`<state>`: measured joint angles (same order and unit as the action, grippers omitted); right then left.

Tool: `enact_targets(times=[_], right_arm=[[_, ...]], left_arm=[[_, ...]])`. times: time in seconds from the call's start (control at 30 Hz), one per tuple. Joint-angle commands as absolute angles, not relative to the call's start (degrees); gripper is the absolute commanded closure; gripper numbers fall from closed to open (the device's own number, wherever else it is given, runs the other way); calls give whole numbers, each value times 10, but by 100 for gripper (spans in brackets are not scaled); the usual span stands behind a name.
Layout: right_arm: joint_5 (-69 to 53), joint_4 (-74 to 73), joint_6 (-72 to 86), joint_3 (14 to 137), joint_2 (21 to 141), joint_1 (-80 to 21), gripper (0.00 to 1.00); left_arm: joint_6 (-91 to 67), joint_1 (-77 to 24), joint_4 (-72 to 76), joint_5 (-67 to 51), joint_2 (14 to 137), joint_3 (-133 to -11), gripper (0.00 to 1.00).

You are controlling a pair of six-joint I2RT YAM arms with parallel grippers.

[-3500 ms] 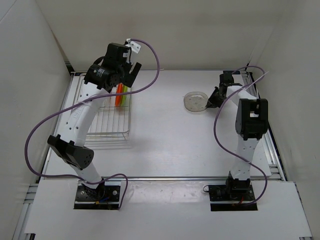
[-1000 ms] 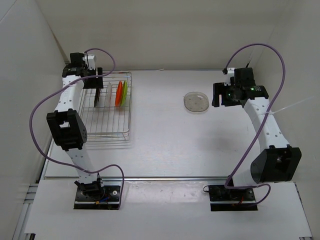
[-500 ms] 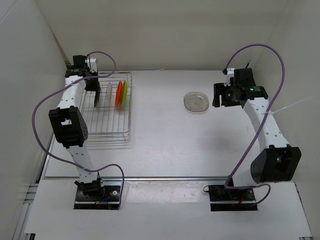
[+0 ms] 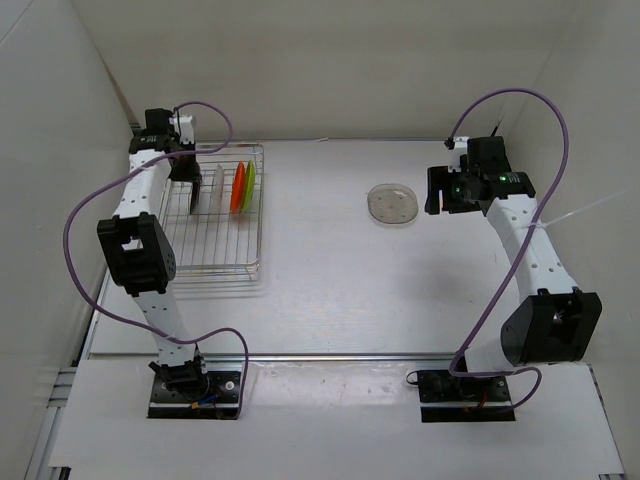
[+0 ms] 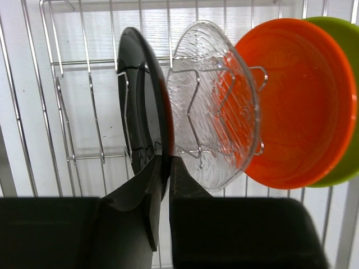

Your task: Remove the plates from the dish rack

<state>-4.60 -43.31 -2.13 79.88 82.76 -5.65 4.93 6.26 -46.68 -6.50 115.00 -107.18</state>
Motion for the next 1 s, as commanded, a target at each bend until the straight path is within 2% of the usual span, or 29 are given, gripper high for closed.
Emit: enact_targets(times=[0.0, 0.23, 0.37, 0.47, 0.5, 0.57, 0.6, 0.63, 0.7, 0.83, 0.9, 0.97], right_arm=[[-41, -416, -24, 809, 823, -57, 27], [-41, -421, -24, 814, 823, -57, 27], [-41, -421, -24, 819, 823, -57, 27], [-41, -433, -25, 831, 817, -57, 27], [-59, -439, -32, 831, 810, -57, 26], [-87, -445, -37, 838, 800, -57, 26], [-118, -445, -37, 852, 794, -57, 24], [-141, -455, -37, 863, 794, -57, 22], [-197, -488, -43, 911, 801, -57, 18], [-297, -518, -16, 994, 814, -47, 9], [-350, -518, -10, 1033, 814, -40, 0], [-383, -523, 3, 1057, 824, -40, 0]], left_arm=[[42, 62, -497, -80, 1113, -1112, 89], [92, 56, -568, -116, 1025, -1178, 89], [128, 40, -590, -129, 948, -1173, 89], [158, -2, -601, -95, 884, -1140, 89], [168, -44, -596, -76, 868, -1128, 89], [206, -98, -589, -1, 820, -1085, 89], [220, -159, -574, 30, 808, -1068, 89], [233, -193, -563, 106, 789, -1052, 89], [272, -258, -548, 178, 784, -1016, 89], [365, -453, -478, 404, 779, -936, 89], [437, -497, -449, 468, 779, -882, 89], [475, -542, -418, 496, 784, -855, 89]])
